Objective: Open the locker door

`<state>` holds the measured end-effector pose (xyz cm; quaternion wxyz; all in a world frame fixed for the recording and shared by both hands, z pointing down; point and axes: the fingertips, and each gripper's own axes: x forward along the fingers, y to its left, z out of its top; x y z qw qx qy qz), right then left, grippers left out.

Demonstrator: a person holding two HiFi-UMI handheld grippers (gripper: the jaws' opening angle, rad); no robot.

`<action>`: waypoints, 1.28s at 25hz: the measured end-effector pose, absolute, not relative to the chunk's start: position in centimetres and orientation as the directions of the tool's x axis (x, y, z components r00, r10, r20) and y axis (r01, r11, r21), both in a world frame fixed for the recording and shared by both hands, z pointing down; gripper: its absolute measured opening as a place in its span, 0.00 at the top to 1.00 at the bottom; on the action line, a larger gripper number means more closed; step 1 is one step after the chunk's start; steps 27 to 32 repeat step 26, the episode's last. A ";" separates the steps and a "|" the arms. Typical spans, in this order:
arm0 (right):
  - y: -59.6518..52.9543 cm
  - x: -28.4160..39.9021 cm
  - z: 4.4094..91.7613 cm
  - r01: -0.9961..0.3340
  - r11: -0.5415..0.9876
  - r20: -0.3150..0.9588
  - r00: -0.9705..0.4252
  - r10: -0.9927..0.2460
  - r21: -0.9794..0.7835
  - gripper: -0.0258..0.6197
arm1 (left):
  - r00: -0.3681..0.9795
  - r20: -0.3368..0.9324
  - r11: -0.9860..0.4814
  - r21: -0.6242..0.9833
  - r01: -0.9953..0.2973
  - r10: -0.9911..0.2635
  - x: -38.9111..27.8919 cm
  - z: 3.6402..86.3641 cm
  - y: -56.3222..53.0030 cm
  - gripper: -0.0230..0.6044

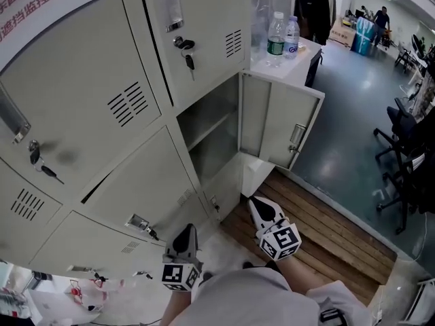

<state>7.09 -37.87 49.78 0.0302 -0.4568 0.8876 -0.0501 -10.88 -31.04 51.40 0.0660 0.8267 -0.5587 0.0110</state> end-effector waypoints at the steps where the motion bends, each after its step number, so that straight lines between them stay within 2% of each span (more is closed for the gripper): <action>1: -37.7 6.8 49.7 -0.805 0.583 -0.008 -0.586 -0.811 -0.113 0.94 | 0.372 0.090 -0.364 0.097 -0.926 -0.924 -11.0 51.4 -31.0 0.96; 32: -36.9 5.1 50.1 -0.783 0.608 -0.005 -0.613 -0.790 -0.131 0.94 | 0.368 0.077 -0.362 0.077 -0.929 -0.927 -11.3 50.7 -31.4 0.96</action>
